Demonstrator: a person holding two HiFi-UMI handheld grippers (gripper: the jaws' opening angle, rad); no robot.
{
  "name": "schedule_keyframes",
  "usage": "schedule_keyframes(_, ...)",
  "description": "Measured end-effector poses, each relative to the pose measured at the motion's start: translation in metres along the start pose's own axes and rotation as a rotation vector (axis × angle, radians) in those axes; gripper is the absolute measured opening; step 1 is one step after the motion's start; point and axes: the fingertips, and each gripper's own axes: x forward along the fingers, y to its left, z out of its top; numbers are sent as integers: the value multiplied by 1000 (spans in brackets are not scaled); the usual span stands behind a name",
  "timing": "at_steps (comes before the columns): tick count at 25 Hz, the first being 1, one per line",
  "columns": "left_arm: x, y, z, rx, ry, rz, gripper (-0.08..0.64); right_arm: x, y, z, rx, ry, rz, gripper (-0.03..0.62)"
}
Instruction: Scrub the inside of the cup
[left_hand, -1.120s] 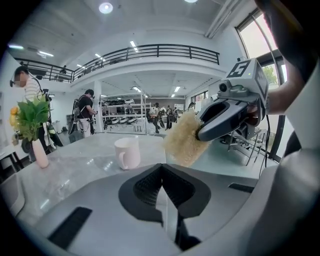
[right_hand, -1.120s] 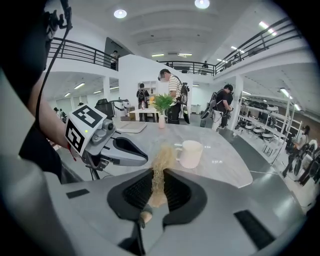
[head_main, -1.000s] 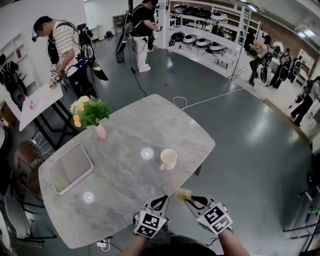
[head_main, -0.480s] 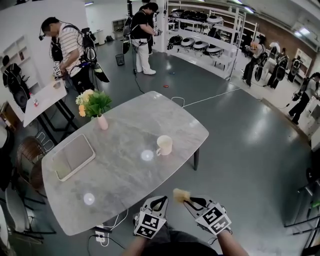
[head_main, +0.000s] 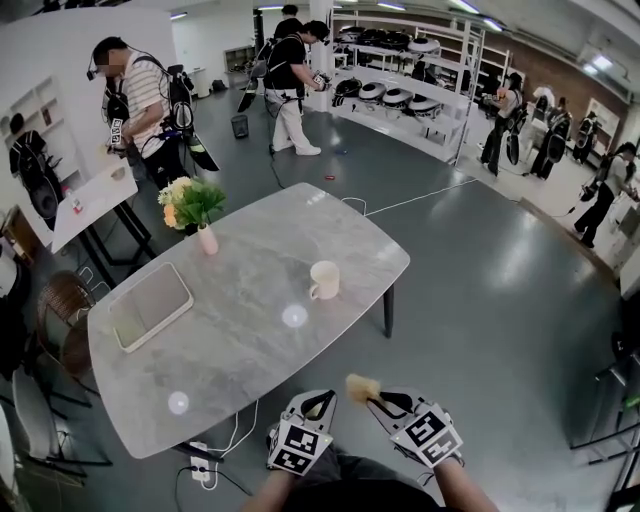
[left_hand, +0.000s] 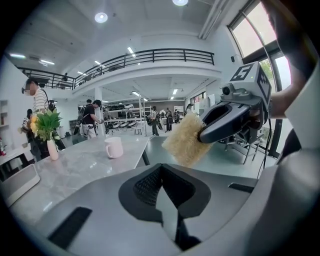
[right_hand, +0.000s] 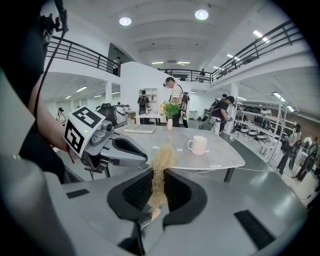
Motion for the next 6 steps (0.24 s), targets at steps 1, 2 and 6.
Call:
schedule_keyframes(1, -2, -2, 0, 1, 0, 1, 12, -2, 1, 0, 2, -3, -2, 60)
schedule_keyframes(2, -3, -4, 0, 1, 0, 1, 12, -4, 3, -1, 4, -6, -2, 61)
schedule_keyframes(6, -10, -15, -3, -2, 8, -3, 12, -12, 10, -4, 12, -10, 4, 60)
